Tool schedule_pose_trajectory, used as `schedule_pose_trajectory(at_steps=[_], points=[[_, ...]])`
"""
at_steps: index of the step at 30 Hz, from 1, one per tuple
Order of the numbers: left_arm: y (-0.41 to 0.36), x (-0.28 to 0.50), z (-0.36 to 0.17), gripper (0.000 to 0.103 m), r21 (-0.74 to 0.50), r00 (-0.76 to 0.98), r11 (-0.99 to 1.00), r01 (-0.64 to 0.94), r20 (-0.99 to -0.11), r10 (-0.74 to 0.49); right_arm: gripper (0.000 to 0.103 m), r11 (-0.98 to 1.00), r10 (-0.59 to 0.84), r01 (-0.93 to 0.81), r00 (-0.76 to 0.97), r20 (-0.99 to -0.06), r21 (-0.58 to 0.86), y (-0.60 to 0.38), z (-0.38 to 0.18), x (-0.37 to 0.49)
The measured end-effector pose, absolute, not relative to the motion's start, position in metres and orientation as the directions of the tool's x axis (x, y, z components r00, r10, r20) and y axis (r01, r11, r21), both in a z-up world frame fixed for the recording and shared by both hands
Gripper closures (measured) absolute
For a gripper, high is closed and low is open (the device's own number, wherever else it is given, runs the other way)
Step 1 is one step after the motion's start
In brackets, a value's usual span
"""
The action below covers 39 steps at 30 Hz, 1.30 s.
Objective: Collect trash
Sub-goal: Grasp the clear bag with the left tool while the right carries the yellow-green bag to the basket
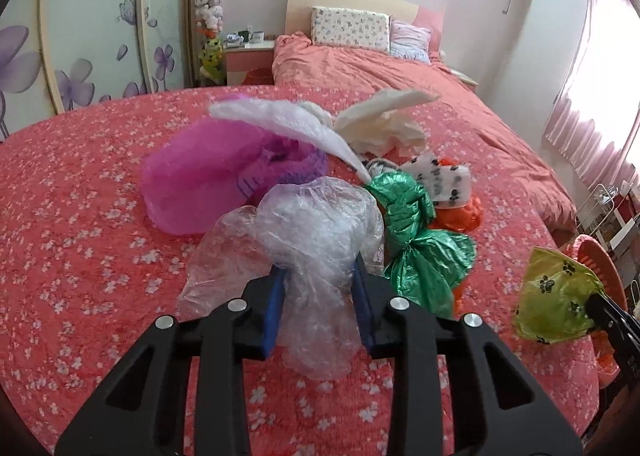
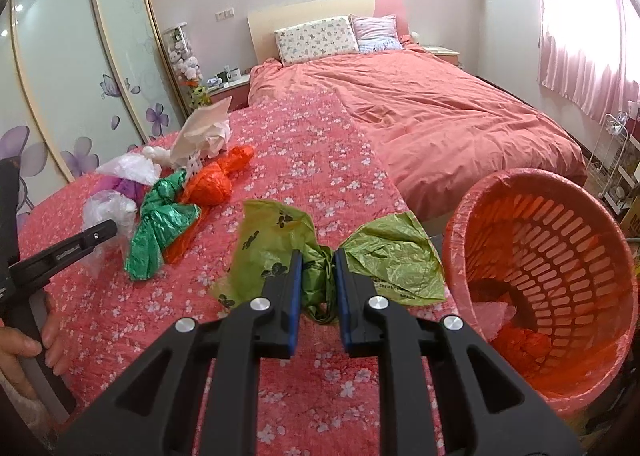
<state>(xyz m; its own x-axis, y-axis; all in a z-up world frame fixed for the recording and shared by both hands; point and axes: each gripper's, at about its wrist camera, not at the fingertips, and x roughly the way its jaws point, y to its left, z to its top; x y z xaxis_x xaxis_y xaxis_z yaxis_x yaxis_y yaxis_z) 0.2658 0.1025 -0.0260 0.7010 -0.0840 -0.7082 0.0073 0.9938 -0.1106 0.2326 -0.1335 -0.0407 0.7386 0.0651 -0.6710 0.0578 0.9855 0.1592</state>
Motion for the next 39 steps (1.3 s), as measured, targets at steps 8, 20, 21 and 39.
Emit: schedule_pose_trajectory(at_steps=[8, 20, 21, 39], points=[[0.094, 0.243, 0.002, 0.071, -0.096, 0.745, 0.994, 0.045, -0.660, -0.098, 0.087, 0.985, 0.060, 0.056, 0.773, -0.631, 0.163, -0.135, -0.019, 0.219], [0.058, 0.218, 0.030, 0.071, -0.114, 0.771, 0.981, 0.159, -0.606, -0.196, 0.086, 0.981, 0.015, 0.096, 0.823, -0.569, 0.166, -0.156, 0.006, 0.195], [0.056, 0.216, 0.032, 0.071, -0.116, 0.771, 0.979, 0.168, -0.603, -0.204, 0.086, 0.981, 0.009, 0.101, 0.826, -0.564, 0.165, -0.159, 0.007, 0.193], [-0.032, 0.209, 0.028, 0.071, -0.141, 0.712, 0.914, 0.382, -0.586, -0.388, 0.086, 0.949, -0.191, 0.287, 0.851, -0.489, 0.129, -0.222, 0.014, 0.157]])
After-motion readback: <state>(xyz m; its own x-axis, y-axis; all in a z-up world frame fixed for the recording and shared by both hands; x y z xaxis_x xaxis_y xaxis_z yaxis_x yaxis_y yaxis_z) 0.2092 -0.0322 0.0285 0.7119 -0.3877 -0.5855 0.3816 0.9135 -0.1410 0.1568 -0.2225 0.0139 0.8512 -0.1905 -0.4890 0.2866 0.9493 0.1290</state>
